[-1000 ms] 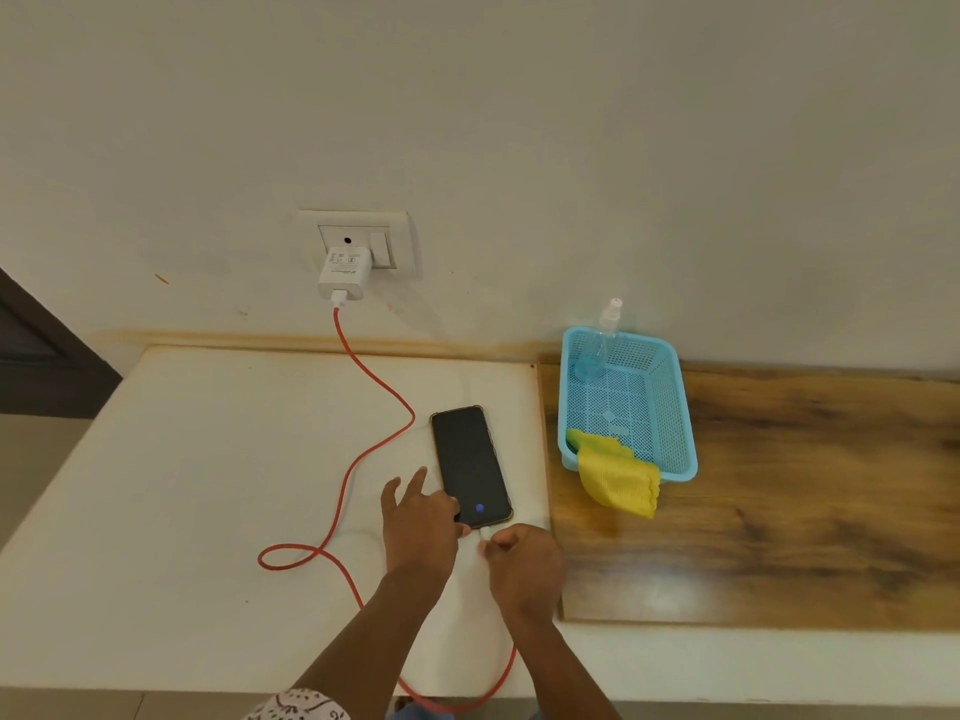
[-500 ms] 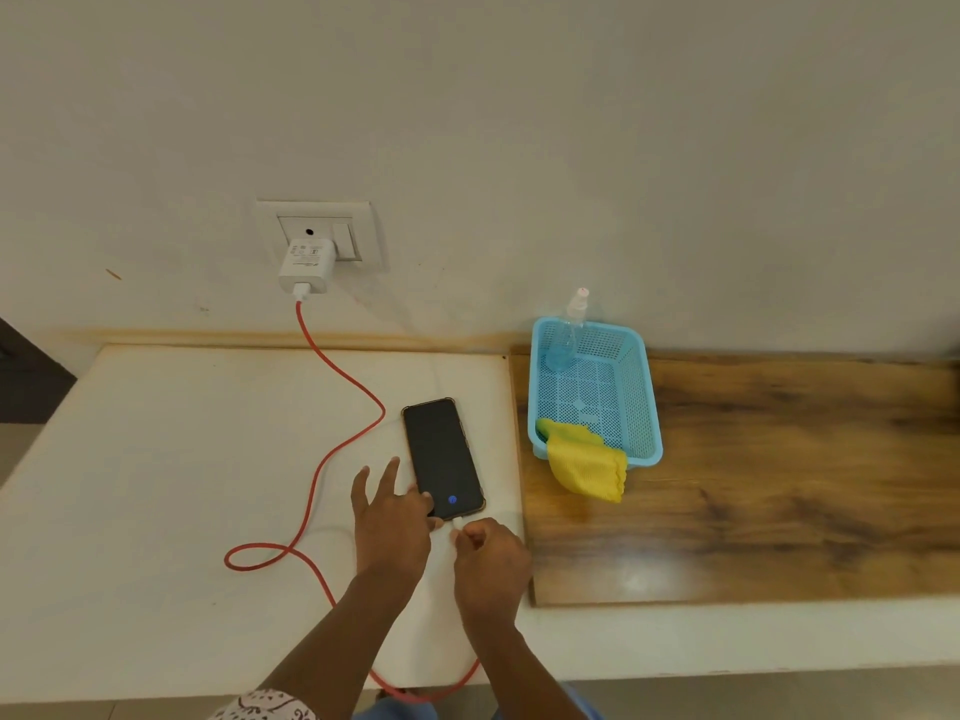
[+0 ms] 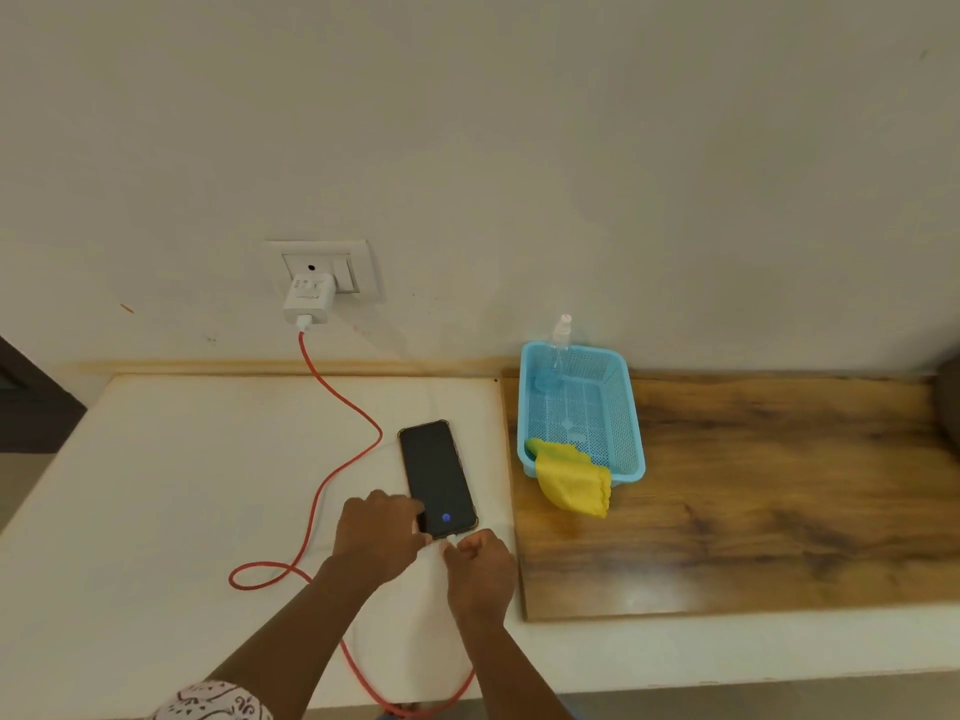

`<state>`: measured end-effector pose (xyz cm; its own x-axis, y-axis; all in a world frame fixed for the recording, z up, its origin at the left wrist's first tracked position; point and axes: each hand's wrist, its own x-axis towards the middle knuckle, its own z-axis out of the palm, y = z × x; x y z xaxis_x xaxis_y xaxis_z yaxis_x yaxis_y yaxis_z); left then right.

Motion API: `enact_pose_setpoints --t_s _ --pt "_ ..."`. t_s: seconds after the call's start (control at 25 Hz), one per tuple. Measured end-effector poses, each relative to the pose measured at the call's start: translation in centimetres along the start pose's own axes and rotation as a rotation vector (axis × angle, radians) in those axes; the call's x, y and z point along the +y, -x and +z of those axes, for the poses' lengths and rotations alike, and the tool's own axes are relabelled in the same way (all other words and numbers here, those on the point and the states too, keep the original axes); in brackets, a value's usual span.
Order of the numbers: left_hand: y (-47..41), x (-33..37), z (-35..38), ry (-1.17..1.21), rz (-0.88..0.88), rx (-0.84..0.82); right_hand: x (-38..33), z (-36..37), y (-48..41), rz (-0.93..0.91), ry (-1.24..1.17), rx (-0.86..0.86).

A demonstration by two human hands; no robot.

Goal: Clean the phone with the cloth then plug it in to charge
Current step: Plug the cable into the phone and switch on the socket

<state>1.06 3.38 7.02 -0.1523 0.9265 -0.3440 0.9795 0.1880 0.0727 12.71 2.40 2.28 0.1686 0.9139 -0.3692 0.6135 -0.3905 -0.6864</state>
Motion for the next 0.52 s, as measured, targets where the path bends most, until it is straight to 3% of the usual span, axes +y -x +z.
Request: enact_pose_setpoints --t_s 0.16,0.36,0.52 --pt "-2.3 -0.9 -7.2 0.417 -0.049 0.255 -0.4 -0.2 0.3 0.019 -0.138 0.005" --pt "-7.0 -0.8 -15.1 1.005 -0.133 0.335 -0.5 -0.6 -0.1 0.082 -0.31 0.048" --pt "-9.0 -2.2 -16.7 1.09 -0.194 0.326 -0.1 -0.8 -0.6 0.11 -0.406 0.042"
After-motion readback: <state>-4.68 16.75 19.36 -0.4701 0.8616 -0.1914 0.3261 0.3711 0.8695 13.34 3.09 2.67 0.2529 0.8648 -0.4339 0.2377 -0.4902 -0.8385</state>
